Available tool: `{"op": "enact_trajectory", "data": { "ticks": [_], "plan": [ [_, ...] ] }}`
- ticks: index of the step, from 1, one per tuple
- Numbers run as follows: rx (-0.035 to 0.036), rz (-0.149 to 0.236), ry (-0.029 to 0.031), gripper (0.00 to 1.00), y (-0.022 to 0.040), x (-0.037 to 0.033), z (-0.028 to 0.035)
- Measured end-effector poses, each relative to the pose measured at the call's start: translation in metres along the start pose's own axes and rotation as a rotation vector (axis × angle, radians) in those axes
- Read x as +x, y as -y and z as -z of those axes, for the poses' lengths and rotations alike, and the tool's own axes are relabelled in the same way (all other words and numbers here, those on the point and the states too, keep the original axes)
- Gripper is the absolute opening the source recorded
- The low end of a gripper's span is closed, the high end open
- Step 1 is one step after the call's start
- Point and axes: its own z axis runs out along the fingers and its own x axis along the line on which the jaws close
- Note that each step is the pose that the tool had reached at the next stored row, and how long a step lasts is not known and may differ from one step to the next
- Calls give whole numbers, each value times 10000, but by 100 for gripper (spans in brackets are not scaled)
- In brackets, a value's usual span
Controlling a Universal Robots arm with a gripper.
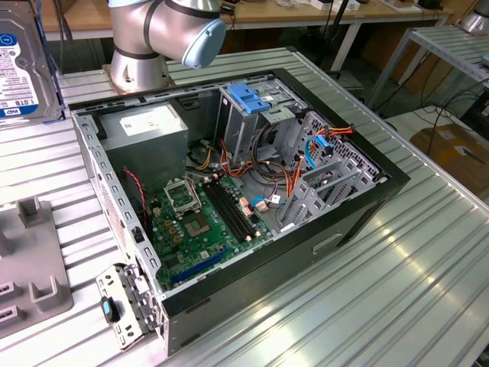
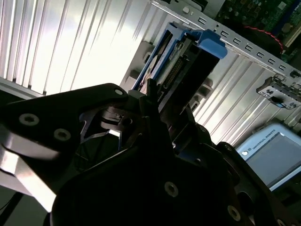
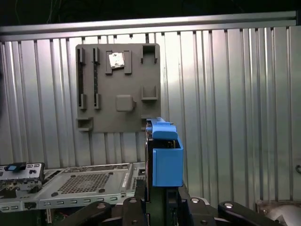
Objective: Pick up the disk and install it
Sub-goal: 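Pick up the disk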
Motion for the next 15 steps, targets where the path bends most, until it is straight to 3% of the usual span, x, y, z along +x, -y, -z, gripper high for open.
{"op": "enact_trajectory", "data": {
  "ticks": [4,9,15],
  "plan": [
    [0,14,0,35,152,-10,-6],
    [0,20,1,35,287,-18,-11],
    [0,21,1,35,309,-20,-12]
  ]
}}
